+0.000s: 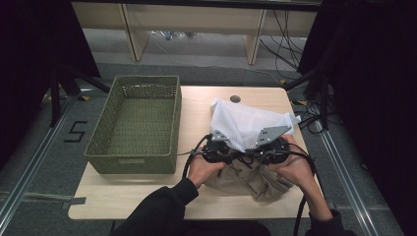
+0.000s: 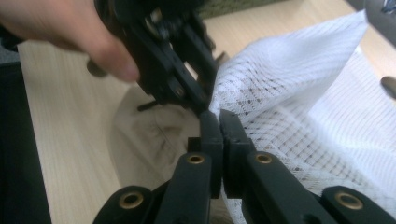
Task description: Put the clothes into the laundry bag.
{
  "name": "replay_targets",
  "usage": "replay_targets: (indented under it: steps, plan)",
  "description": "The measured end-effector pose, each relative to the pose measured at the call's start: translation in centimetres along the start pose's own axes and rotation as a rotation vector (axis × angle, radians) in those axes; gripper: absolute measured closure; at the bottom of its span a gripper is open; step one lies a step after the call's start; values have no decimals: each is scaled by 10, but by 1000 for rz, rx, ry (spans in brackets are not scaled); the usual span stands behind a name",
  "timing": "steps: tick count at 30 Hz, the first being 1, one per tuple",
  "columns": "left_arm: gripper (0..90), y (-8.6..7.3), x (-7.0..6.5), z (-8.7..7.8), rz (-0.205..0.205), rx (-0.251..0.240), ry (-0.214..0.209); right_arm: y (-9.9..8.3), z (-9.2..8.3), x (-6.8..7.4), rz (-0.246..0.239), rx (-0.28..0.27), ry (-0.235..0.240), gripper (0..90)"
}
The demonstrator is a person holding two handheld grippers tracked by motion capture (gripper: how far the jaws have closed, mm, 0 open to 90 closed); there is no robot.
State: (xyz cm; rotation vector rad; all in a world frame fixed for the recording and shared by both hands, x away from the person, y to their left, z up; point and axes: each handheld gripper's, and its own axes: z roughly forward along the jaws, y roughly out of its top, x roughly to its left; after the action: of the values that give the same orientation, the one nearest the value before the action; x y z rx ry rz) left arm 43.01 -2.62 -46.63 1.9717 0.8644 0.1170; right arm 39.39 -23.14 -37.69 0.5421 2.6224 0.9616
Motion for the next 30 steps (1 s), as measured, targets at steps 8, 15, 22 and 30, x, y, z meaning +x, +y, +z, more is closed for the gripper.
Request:
replay_targets:
  steps: [8, 15, 22, 30]
  plan:
    - [227, -21, -7, -44, 31, 102, -41, 0, 2, -2, 1, 0, -4, 900]
    - [385, -42, -14, -10, 103, 188, -26, 3, 5, 1, -13, 11, 2, 900]
    - [823, -19, -22, 6, 86, 28, -70, 3, 4, 5, -5, 13, 11, 900]
    - [788, -1, -15, 17, 20, -36, -20, 1, -17, 8, -30, -7, 0, 900]
